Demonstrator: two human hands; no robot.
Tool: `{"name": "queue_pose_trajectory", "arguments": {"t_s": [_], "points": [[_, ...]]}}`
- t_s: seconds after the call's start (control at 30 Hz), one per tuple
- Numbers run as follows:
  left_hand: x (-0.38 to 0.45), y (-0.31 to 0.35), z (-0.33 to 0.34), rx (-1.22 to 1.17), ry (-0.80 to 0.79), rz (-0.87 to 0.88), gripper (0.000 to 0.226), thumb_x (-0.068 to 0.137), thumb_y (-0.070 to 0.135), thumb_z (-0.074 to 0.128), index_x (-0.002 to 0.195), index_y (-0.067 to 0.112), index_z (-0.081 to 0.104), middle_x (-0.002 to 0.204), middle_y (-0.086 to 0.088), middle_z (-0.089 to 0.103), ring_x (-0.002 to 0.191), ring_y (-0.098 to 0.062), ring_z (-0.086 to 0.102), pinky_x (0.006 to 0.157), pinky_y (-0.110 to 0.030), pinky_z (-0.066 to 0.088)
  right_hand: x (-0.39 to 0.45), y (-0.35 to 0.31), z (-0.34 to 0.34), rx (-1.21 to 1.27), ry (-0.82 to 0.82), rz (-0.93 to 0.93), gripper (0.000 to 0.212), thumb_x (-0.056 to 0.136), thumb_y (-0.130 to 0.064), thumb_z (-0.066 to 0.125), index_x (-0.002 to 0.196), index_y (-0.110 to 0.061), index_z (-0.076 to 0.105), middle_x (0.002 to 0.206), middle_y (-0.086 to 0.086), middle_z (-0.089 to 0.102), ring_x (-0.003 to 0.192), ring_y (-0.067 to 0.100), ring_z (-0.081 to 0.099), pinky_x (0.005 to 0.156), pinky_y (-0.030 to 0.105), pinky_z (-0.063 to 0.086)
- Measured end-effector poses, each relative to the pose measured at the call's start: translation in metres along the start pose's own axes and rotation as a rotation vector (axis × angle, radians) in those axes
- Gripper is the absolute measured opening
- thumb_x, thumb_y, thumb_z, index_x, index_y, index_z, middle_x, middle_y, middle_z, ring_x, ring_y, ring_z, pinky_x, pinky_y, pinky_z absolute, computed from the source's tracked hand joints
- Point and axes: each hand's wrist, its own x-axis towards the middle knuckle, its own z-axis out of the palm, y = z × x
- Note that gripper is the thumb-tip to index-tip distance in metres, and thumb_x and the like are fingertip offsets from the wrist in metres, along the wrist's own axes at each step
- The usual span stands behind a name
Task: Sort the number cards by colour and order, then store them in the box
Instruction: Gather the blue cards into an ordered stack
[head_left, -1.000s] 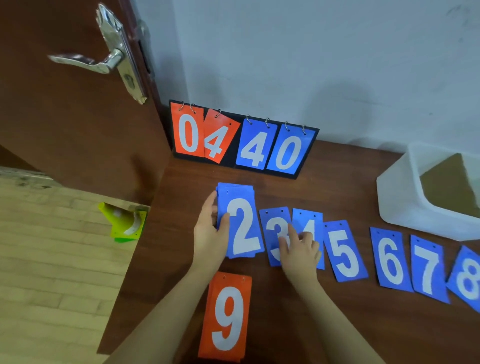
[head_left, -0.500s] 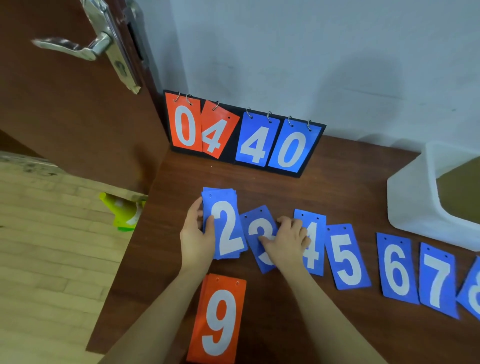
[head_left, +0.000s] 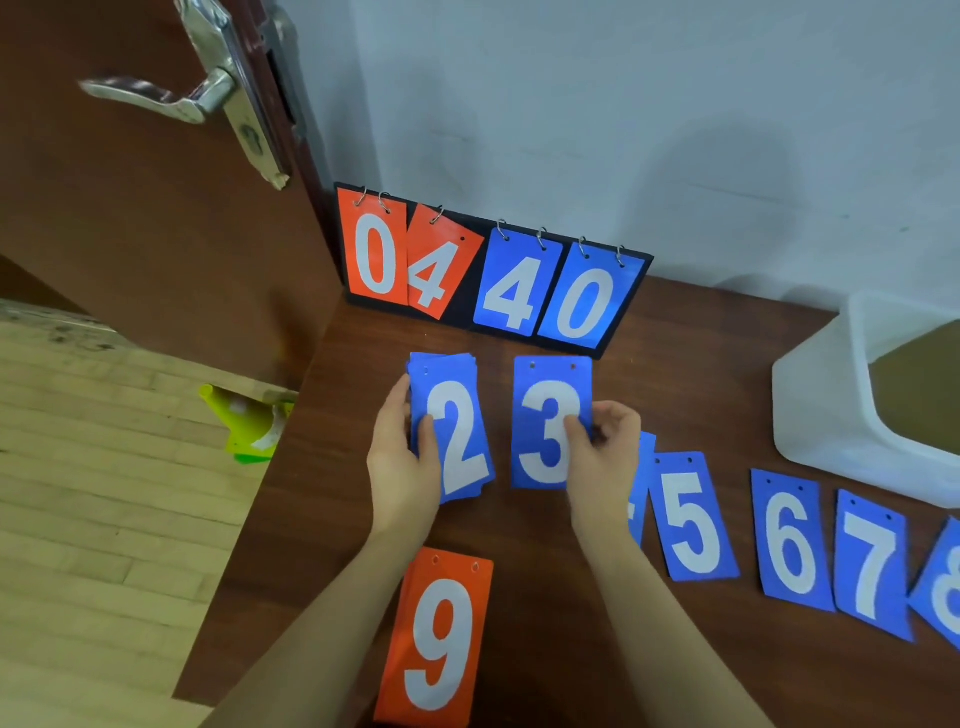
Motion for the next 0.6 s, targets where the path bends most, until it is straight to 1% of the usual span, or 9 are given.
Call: {"name": "queue_pose_trajectory", "arguments": {"t_s": [0.07, 0.13, 0.2, 0.3, 0.4, 0.47, 0.5, 0.57, 0.6], "points": [[-0.004, 0.011, 0.011, -0.020, -0.068, 0.031, 0.049, 0.087, 0.034, 0.055, 0.133, 0.030, 0.039, 0.122, 0.017, 0.053, 0.106, 0.002, 0.056, 0.065, -0.007, 0.050, -0.002, -0.010, -0.003, 0.104, -0.018, 0.060, 0.022, 0.085, -0.021, 0.067, 0.093, -0.032, 0.051, 0.100, -0.009, 0.063, 0.094, 0.007, 0.064, 0.068, 0.026, 0.058], [-0.011, 0.023, 0.023, -0.015, -0.132, 0.099, 0.046, 0.089, 0.030, 0.052, 0.134, 0.027, 0.041, 0.121, 0.022, 0.050, 0.106, 0.013, 0.051, 0.070, -0.002, 0.046, -0.008, -0.016, -0.004, 0.075, -0.058, 0.059, 0.021, 0.083, -0.023, 0.068, 0.090, -0.033, 0.051, 0.096, -0.012, 0.063, 0.088, 0.003, 0.064, 0.060, 0.016, 0.054], [-0.021, 0.032, 0.033, -0.021, -0.183, 0.162, 0.050, 0.086, 0.036, 0.048, 0.135, 0.026, 0.039, 0.114, 0.029, 0.046, 0.105, 0.021, 0.046, 0.071, -0.001, 0.044, -0.016, -0.014, -0.007, -0.036, -0.053, 0.021, 0.020, 0.083, -0.024, 0.068, 0.087, -0.034, 0.051, 0.090, -0.013, 0.060, 0.082, -0.002, 0.060, 0.059, 0.009, 0.048], [-0.031, 0.041, 0.042, -0.004, -0.261, 0.215, 0.049, 0.087, 0.038, 0.048, 0.133, 0.034, 0.034, 0.102, 0.028, 0.048, 0.102, 0.017, 0.049, 0.069, -0.002, 0.045, -0.026, -0.008, -0.019, -0.078, -0.002, -0.012, 0.018, 0.082, -0.026, 0.068, 0.084, -0.032, 0.051, 0.085, -0.012, 0.058, 0.076, -0.003, 0.056, 0.061, 0.008, 0.045], [-0.035, 0.044, 0.049, 0.039, -0.318, 0.250, 0.052, 0.087, 0.035, 0.051, 0.137, 0.029, 0.035, 0.100, 0.025, 0.048, 0.096, 0.007, 0.057, 0.070, -0.006, 0.050, -0.028, 0.000, -0.040, -0.096, 0.030, -0.062, 0.014, 0.083, -0.028, 0.067, 0.081, -0.032, 0.053, 0.080, -0.012, 0.059, 0.074, -0.003, 0.056, 0.061, 0.010, 0.045], [-0.034, 0.046, 0.052, -0.010, -0.303, 0.194, 0.059, 0.081, 0.043, 0.051, 0.136, 0.028, 0.038, 0.103, 0.024, 0.052, 0.097, 0.006, 0.059, 0.066, -0.009, 0.051, -0.020, 0.008, -0.058, -0.177, 0.068, -0.067, 0.008, 0.086, -0.030, 0.064, 0.083, -0.030, 0.056, 0.084, -0.009, 0.062, 0.080, 0.003, 0.058, 0.065, 0.015, 0.047], [-0.033, 0.046, 0.053, -0.051, -0.282, 0.166, 0.059, 0.079, 0.044, 0.052, 0.135, 0.028, 0.040, 0.105, 0.023, 0.054, 0.099, 0.007, 0.059, 0.065, -0.010, 0.052, -0.014, 0.016, -0.067, -0.260, 0.096, -0.041, 0.007, 0.086, -0.031, 0.063, 0.088, -0.026, 0.058, 0.090, -0.004, 0.063, 0.085, 0.008, 0.057, 0.071, 0.023, 0.049], [-0.032, 0.046, 0.055, -0.112, -0.228, 0.135, 0.055, 0.081, 0.039, 0.056, 0.133, 0.027, 0.043, 0.111, 0.016, 0.060, 0.101, 0.004, 0.060, 0.066, -0.014, 0.054, -0.001, 0.033, -0.083, -0.554, 0.125, 0.063, 0.028, 0.085, -0.035, 0.064, 0.103, -0.015, 0.059, 0.106, 0.006, 0.060, 0.100, 0.022, 0.053, 0.088, 0.041, 0.045], [-0.032, 0.045, 0.056, -0.121, -0.203, 0.129, 0.052, 0.082, 0.035, 0.057, 0.132, 0.025, 0.044, 0.112, 0.012, 0.062, 0.102, 0.001, 0.061, 0.066, -0.015, 0.055, 0.003, 0.042, -0.088, -0.706, 0.122, 0.116, 0.040, 0.083, -0.039, 0.065, 0.110, -0.011, 0.057, 0.113, 0.009, 0.056, 0.108, 0.027, 0.048, 0.095, 0.045, 0.040]]}}
